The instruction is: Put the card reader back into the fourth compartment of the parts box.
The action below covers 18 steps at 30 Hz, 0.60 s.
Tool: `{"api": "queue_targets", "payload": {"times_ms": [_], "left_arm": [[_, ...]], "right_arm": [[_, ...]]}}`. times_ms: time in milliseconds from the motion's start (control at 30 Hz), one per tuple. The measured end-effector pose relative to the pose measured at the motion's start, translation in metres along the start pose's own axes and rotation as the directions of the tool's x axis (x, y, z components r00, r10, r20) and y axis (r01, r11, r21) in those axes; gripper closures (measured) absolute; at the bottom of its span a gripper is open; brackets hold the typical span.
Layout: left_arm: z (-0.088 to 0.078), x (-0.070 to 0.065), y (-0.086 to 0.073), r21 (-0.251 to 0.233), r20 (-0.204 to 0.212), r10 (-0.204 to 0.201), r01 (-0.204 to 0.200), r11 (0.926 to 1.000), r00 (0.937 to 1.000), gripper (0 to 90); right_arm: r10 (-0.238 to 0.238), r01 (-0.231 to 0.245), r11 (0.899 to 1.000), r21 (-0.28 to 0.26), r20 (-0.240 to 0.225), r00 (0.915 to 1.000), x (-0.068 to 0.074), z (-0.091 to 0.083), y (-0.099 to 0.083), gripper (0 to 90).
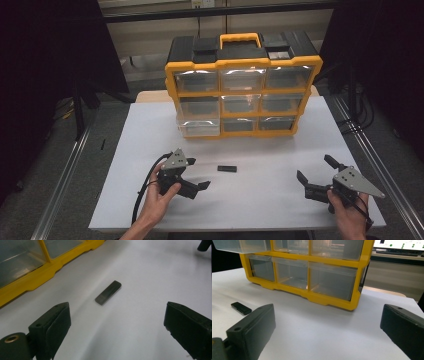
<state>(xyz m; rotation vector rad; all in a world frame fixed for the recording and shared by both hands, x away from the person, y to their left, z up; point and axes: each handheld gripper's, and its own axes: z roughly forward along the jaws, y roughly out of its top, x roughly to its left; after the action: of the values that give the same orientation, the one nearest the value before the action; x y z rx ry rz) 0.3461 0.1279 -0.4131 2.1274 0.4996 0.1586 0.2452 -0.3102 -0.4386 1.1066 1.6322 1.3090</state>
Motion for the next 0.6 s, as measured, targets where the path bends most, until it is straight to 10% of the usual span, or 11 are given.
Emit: {"api": "queue_targets", "payload": {"times_ms": [267, 367, 600], "left_arm": [[0.013, -0.004, 0.007, 0.052, 0.082, 0.018, -0.022, 0.9984, 0.9965, 5.3], [0.021, -0.007, 0.010, 0.130, 0.081, 0.083, -0.093, 0.9871, 0.9932, 4.8], [0.033, -0.009, 0.013, 0.129, 0.122, 0.112, -0.127, 0.9834, 0.9862, 4.6]], "right_arm": [[0.000, 0.000, 1.000, 0.006, 0.001, 1.0000, 0.000, 0.001, 0.000, 0.0], [0.000, 0.000, 1.000, 0.006, -0.008, 1.0000, 0.000, 0.002, 0.000, 0.0], [-0.004, 0.004, 1.000, 0.008, -0.012, 0.9999, 0.000, 0.002, 0.000, 0.0]]}}
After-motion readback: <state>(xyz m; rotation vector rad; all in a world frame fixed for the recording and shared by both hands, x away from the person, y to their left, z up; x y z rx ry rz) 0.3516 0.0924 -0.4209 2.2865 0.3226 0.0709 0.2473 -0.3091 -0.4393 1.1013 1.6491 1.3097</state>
